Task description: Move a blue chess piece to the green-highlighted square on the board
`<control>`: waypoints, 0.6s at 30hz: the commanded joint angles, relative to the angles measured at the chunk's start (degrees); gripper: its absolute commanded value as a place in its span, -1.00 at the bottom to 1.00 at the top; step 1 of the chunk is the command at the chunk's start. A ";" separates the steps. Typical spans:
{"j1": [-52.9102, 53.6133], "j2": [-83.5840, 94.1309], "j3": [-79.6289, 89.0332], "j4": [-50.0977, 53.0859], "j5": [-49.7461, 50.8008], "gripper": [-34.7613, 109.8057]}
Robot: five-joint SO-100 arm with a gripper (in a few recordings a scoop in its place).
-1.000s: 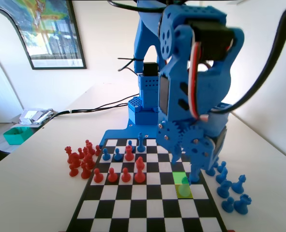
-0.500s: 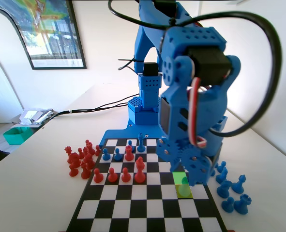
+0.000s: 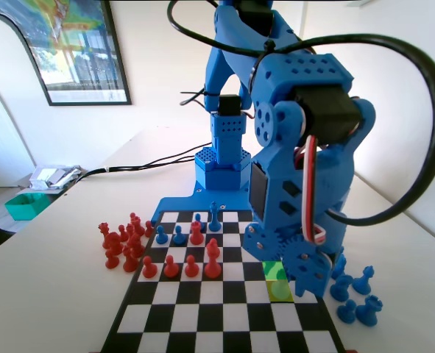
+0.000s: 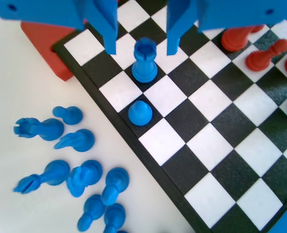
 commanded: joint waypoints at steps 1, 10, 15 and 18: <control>-1.14 1.32 -3.52 0.26 -0.97 -0.32; -1.58 0.70 -1.32 -0.53 -1.14 -0.33; -1.76 0.70 0.18 -1.14 -1.05 -0.33; -1.93 0.79 1.05 -1.23 -1.14 -0.34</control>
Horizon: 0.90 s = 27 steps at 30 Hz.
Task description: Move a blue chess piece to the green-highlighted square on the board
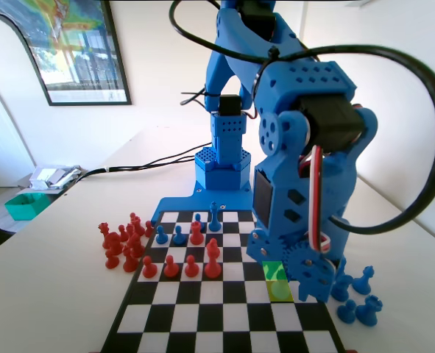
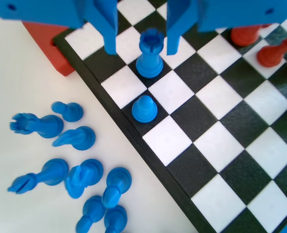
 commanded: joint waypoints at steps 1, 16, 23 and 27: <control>-1.23 1.93 0.88 0.70 -1.14 -0.34; -1.32 2.02 0.53 0.79 -0.97 -0.40; -1.49 2.11 0.00 1.23 -0.35 -0.51; -1.58 2.37 0.00 1.14 -0.18 -0.51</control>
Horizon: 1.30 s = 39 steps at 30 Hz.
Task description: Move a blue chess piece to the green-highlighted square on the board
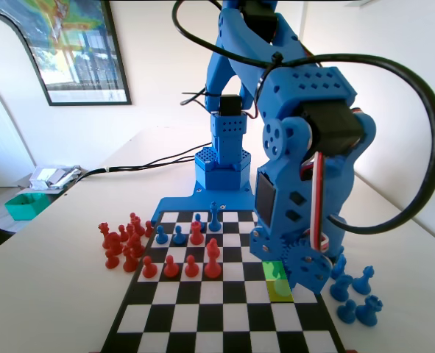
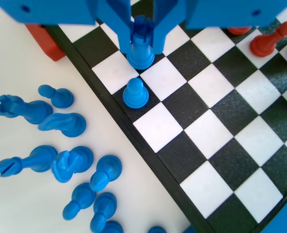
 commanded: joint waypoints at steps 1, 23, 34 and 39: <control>-0.62 2.64 -1.67 0.53 -0.26 -0.51; -0.70 14.33 6.06 2.81 -0.09 -0.51; -0.62 14.68 10.90 -0.44 -1.23 -0.51; -0.88 13.71 11.25 -1.49 -1.49 -0.51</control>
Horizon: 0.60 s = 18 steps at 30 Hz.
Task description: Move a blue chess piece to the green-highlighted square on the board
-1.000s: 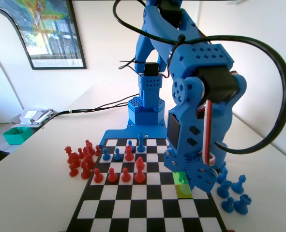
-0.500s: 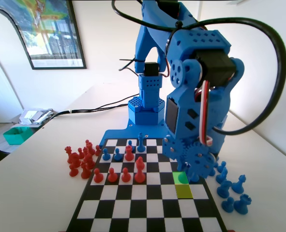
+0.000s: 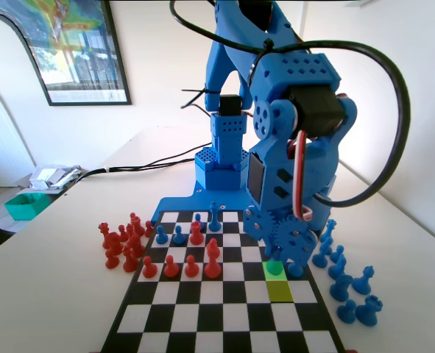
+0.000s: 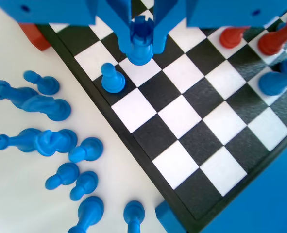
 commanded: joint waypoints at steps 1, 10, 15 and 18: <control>-0.97 4.83 0.26 -0.09 -1.32 -0.51; -2.02 4.22 1.32 -0.97 -1.58 -0.51; -2.11 3.78 1.58 -1.41 -1.58 -0.51; -2.02 3.34 1.58 -1.67 -1.67 -0.51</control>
